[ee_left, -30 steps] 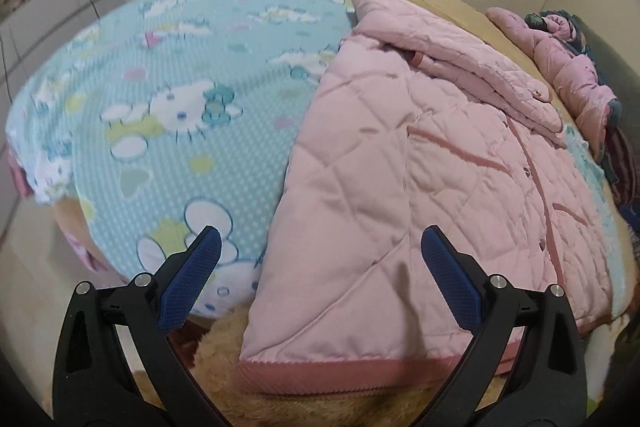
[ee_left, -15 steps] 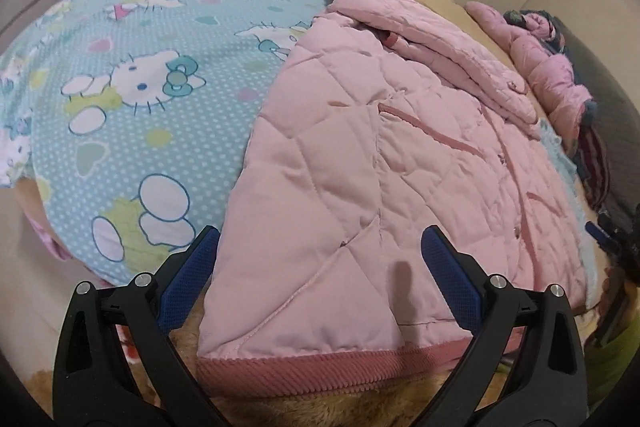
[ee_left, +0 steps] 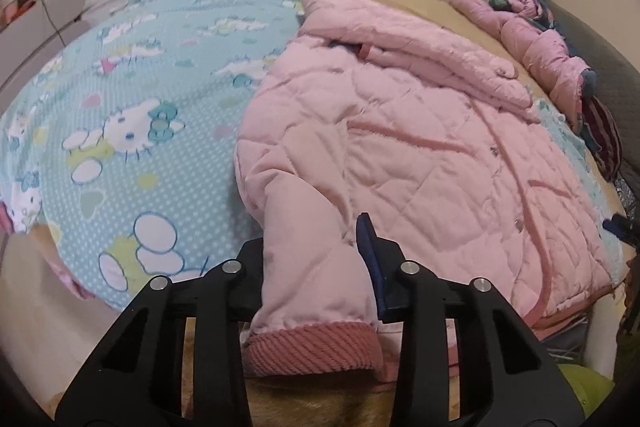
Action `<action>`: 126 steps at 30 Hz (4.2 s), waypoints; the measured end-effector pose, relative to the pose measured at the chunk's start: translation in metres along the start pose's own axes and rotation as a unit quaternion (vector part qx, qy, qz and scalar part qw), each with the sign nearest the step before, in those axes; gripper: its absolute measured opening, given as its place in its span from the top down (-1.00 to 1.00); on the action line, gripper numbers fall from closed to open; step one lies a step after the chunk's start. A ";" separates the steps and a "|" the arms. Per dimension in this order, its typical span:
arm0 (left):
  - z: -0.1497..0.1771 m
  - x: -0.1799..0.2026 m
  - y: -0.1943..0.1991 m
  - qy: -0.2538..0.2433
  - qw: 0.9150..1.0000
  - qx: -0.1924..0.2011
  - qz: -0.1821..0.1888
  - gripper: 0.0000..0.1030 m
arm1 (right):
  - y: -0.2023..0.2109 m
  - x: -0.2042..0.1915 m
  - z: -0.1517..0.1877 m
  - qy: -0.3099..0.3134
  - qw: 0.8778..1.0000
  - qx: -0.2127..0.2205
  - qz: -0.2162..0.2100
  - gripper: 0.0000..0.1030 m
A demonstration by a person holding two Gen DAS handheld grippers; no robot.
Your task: Fold large clothes
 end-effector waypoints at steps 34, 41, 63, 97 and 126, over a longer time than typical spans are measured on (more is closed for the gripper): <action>0.013 -0.010 -0.002 0.031 0.999 -0.029 0.014 -0.39 | 0.061 -0.004 0.022 0.004 0.984 0.018 -0.176 0.67; 0.018 -0.010 -0.004 0.043 0.998 -0.015 0.039 0.57 | 0.076 -0.013 -0.013 0.019 0.978 0.067 -0.199 0.68; -0.083 0.041 0.054 -0.019 0.994 0.108 0.005 0.79 | 0.088 -0.005 -0.081 0.014 0.962 0.163 -0.220 0.69; -0.201 0.079 0.049 -0.052 0.987 0.153 -0.008 0.79 | 0.069 0.025 -0.182 -0.020 0.960 0.212 -0.180 0.70; -0.303 0.085 -0.009 -0.041 0.987 0.154 -0.032 0.77 | 0.023 0.041 -0.296 -0.027 0.967 0.237 -0.091 0.70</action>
Point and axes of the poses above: each gripper's, at about its wrist camera, not at the fingertips, and y roughly against the way its jaws point, x to its right, z to its underside, the point moved 5 cm from there along -y, roughly the way its jaws point, and after that the axes turned 9 degrees about -x, right-handed, at the moved point
